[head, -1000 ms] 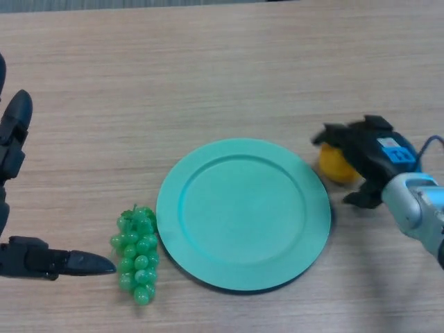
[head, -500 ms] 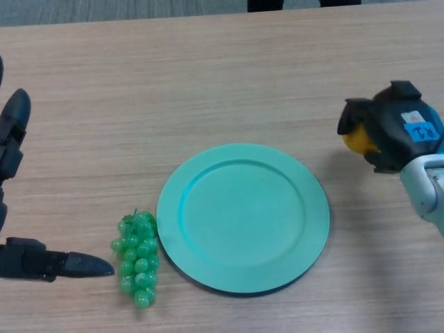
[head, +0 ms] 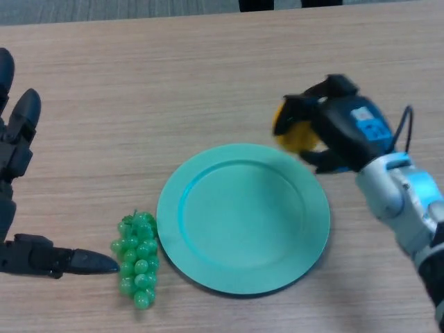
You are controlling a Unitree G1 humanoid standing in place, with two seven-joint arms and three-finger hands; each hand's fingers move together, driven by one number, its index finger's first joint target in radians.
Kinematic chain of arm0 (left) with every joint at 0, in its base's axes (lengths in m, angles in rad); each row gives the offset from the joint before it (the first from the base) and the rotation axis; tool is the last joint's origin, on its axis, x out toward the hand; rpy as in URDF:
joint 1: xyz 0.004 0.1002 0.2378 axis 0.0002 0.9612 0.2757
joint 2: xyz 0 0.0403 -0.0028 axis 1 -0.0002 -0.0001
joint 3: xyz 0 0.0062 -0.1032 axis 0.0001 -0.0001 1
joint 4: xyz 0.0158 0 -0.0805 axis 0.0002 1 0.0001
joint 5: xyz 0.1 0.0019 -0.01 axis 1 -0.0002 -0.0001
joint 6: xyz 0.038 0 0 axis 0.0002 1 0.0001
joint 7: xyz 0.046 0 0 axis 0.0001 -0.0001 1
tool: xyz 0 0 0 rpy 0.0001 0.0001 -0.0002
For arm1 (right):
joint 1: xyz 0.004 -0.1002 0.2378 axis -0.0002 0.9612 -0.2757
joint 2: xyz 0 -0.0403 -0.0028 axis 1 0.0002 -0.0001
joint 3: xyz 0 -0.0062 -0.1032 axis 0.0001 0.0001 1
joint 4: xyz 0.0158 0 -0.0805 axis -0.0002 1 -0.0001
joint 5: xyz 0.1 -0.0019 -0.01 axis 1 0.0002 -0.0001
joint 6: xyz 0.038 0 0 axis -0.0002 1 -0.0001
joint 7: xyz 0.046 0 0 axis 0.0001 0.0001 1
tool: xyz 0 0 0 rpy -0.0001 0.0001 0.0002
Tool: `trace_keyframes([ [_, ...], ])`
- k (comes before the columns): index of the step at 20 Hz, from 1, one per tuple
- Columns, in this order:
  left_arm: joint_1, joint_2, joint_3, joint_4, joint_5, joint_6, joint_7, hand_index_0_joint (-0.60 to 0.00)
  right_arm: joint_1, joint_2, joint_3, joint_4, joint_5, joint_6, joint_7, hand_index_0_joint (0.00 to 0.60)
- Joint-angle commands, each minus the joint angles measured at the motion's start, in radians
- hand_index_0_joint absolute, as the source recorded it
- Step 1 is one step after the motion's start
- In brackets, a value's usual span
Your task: Pick up the yellow pear and place it on the plate
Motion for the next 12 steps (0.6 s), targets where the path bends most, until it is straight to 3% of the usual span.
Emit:
trace_keyframes([
  [1, -0.029, 0.046, 0.027, -0.037, -0.055, -0.13, -0.013, 0.0, 0.038, 0.014, -0.011, -0.204, 0.104, 0.023, 0.069, 0.6],
  [3, -0.037, 0.048, 0.015, -0.035, -0.047, -0.12, -0.006, 0.0, 0.125, 0.033, 0.055, -0.329, 0.164, 0.098, 0.151, 0.6],
  [5, -0.043, 0.055, -0.004, -0.036, -0.028, -0.104, -0.007, 0.0, 0.181, 0.038, 0.117, -0.387, 0.188, 0.141, 0.177, 0.6],
  [10, -0.066, 0.061, -0.021, -0.035, -0.027, -0.059, 0.0, 0.0, 0.221, 0.039, 0.218, -0.43, 0.216, 0.232, 0.166, 0.6],
  [12, -0.063, 0.059, -0.029, -0.027, -0.019, -0.072, -0.002, 0.0, 0.228, 0.039, 0.273, -0.485, 0.378, 0.311, 0.157, 0.6],
])
